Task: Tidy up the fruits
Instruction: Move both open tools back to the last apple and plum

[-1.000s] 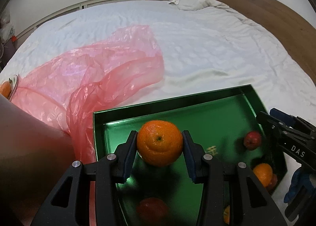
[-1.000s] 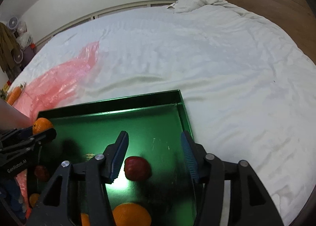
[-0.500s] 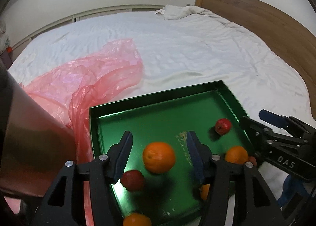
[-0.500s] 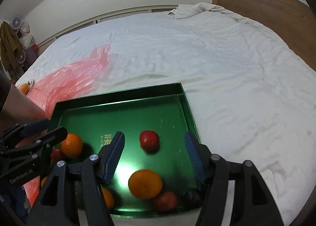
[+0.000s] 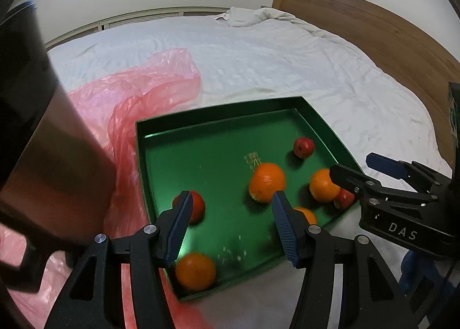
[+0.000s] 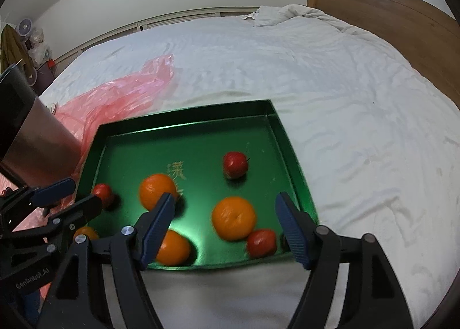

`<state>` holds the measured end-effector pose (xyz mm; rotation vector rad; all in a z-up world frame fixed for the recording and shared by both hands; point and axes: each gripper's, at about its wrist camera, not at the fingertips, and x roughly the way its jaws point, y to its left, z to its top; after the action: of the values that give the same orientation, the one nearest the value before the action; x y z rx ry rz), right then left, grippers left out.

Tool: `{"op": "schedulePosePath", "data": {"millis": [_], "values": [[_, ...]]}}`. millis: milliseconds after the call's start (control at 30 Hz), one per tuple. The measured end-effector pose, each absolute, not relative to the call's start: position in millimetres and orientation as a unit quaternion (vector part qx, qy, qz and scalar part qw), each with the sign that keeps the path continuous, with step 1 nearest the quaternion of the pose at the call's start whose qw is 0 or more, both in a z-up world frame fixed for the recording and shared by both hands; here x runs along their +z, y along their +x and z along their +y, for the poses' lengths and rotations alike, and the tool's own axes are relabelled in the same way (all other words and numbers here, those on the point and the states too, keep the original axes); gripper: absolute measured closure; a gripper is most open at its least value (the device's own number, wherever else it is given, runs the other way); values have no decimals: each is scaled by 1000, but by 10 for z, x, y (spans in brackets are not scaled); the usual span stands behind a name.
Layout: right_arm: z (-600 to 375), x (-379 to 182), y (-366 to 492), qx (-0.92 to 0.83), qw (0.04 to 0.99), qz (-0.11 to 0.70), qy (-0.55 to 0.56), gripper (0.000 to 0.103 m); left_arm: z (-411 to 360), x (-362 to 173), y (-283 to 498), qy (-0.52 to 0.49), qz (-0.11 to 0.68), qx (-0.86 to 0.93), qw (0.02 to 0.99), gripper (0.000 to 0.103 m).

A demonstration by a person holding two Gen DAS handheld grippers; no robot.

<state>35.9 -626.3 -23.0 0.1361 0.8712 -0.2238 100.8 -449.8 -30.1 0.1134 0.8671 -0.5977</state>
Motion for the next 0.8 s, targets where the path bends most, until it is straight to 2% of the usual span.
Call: {"op": "schedulePosePath", "data": {"millis": [800], "values": [[-5625,-247,-117,-129,896,418,75,0,-3942,-302,447,64,417,-331,844,51]]}}
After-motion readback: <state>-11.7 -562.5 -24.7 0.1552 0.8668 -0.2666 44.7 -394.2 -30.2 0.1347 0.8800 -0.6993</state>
